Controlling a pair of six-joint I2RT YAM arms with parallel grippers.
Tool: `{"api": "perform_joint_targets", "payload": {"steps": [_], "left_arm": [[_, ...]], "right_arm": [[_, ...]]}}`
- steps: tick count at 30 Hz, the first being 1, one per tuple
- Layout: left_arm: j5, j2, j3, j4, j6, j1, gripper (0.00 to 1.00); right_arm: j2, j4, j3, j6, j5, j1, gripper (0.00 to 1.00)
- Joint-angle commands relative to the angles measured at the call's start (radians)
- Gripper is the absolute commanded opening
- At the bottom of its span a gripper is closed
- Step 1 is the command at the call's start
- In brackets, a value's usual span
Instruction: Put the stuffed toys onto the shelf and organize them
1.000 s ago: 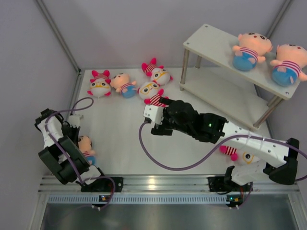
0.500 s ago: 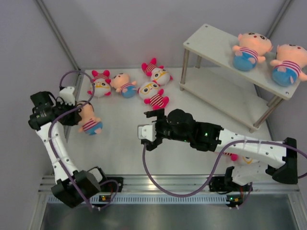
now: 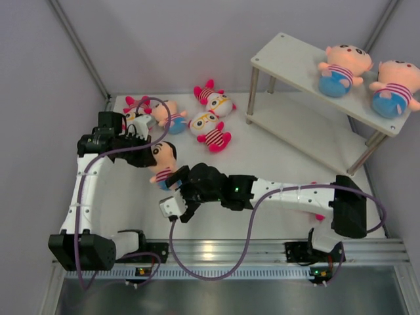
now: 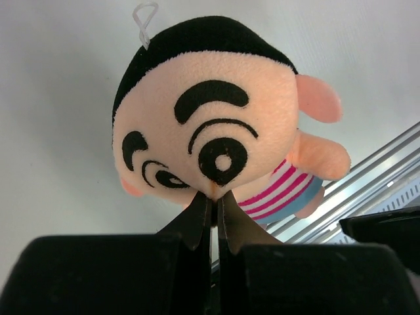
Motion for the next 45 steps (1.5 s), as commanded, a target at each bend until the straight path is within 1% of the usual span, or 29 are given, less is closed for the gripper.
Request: {"api": "perform_joint_targets", "payload": {"steps": [1, 5, 6, 7, 9, 12, 14, 15, 17, 18, 19, 21, 22, 24, 25, 27, 28, 29, 31, 32, 33, 34, 35, 37, 38, 39, 41, 43, 45], "left_arm": [[-0.001, 0.001, 0.042, -0.006, -0.031, -0.009, 0.0], [0.004, 0.001, 0.045, -0.006, -0.031, -0.009, 0.0], [0.016, 0.002, 0.048, -0.006, -0.03, -0.009, 0.0], [0.019, 0.002, 0.048, -0.007, -0.03, -0.037, 0.0], [0.024, -0.002, 0.045, -0.006, -0.028, -0.038, 0.0], [0.027, -0.007, 0.043, -0.006, -0.02, -0.038, 0.0], [0.031, -0.008, 0.042, -0.006, -0.019, -0.038, 0.0], [0.031, -0.011, 0.042, -0.006, -0.016, -0.038, 0.0], [0.031, -0.016, 0.04, -0.007, -0.007, -0.038, 0.0], [0.031, -0.018, 0.037, -0.006, -0.007, -0.038, 0.0], [0.033, -0.016, 0.035, -0.007, -0.007, -0.038, 0.0], [0.034, -0.018, 0.034, -0.007, -0.004, -0.038, 0.0], [0.036, -0.018, 0.032, -0.007, -0.002, -0.038, 0.0], [0.031, -0.019, 0.031, -0.009, 0.003, -0.038, 0.0], [0.028, -0.021, 0.028, -0.007, 0.003, -0.038, 0.0], [0.016, -0.021, 0.023, -0.007, 0.012, -0.038, 0.0], [0.011, -0.021, 0.023, -0.009, 0.016, -0.038, 0.0], [0.008, -0.022, 0.022, -0.007, 0.018, -0.038, 0.03], [0.004, -0.025, 0.023, -0.013, 0.027, -0.038, 0.04], [0.008, -0.028, 0.025, -0.015, 0.029, -0.038, 0.06], [0.007, -0.03, 0.025, -0.013, 0.03, -0.038, 0.1], [0.01, -0.03, 0.023, -0.015, 0.029, -0.038, 0.17], [0.008, -0.03, 0.025, -0.015, 0.032, -0.038, 0.3], [-0.004, -0.028, 0.025, -0.013, 0.033, -0.038, 0.46], [-0.012, -0.024, 0.025, -0.013, 0.032, -0.038, 0.5], [-0.018, -0.024, 0.028, -0.017, 0.032, -0.038, 0.52], [-0.022, -0.033, 0.037, -0.027, 0.033, -0.038, 0.56], [-0.036, -0.045, 0.043, -0.032, 0.042, -0.038, 0.64], [-0.067, -0.07, 0.048, -0.033, 0.047, -0.038, 0.67]], "right_arm": [[0.049, 0.038, 0.082, -0.047, -0.024, 0.038, 0.89], [0.115, 0.076, 0.098, -0.062, 0.077, 0.061, 0.88], [0.142, 0.088, 0.101, -0.067, 0.139, 0.07, 0.88], [0.156, 0.114, 0.105, -0.078, 0.169, 0.073, 0.87], [0.191, 0.133, 0.109, -0.101, 0.255, 0.075, 0.85], [0.24, 0.176, 0.115, -0.162, 0.341, 0.075, 0.82], [0.266, 0.211, 0.124, -0.183, 0.39, 0.075, 0.77], [0.289, 0.225, 0.126, -0.193, 0.442, 0.075, 0.75], [0.306, 0.266, 0.117, -0.242, 0.494, 0.075, 0.68], [0.313, 0.292, 0.114, -0.258, 0.513, 0.075, 0.63], [0.32, 0.306, 0.111, -0.283, 0.534, 0.075, 0.5], [0.331, 0.332, 0.106, -0.289, 0.551, 0.072, 0.35], [0.333, 0.335, 0.108, -0.288, 0.556, 0.07, 0.2], [0.333, 0.354, 0.108, -0.285, 0.574, 0.069, 0.0], [0.328, 0.372, 0.106, -0.279, 0.589, 0.069, 0.0], [0.302, 0.342, 0.12, -0.262, 0.573, 0.066, 0.0], [0.29, 0.294, 0.137, -0.222, 0.56, 0.066, 0.0], [0.276, 0.268, 0.146, -0.198, 0.547, 0.066, 0.0], [0.228, 0.176, 0.166, -0.119, 0.484, 0.057, 0.0], [0.212, 0.153, 0.167, -0.095, 0.459, 0.052, 0.0], [0.176, 0.119, 0.166, -0.055, 0.406, 0.038, 0.0], [0.159, 0.098, 0.16, -0.036, 0.381, 0.03, 0.0], [0.129, 0.072, 0.157, -0.018, 0.337, 0.021, 0.0], [0.1, 0.049, 0.143, 0.046, 0.294, 0.014, 0.0], [0.087, 0.023, 0.138, 0.068, 0.271, 0.012, 0.0], [0.064, 0.015, 0.131, 0.1, 0.237, 0.01, 0.0], [0.046, 0.01, 0.094, 0.128, 0.232, 0.01, 0.0], [0.018, 0.016, 0.05, 0.158, 0.247, 0.007, 0.0], [-0.012, 0.022, 0.025, 0.194, 0.243, -0.008, 0.0]]}}
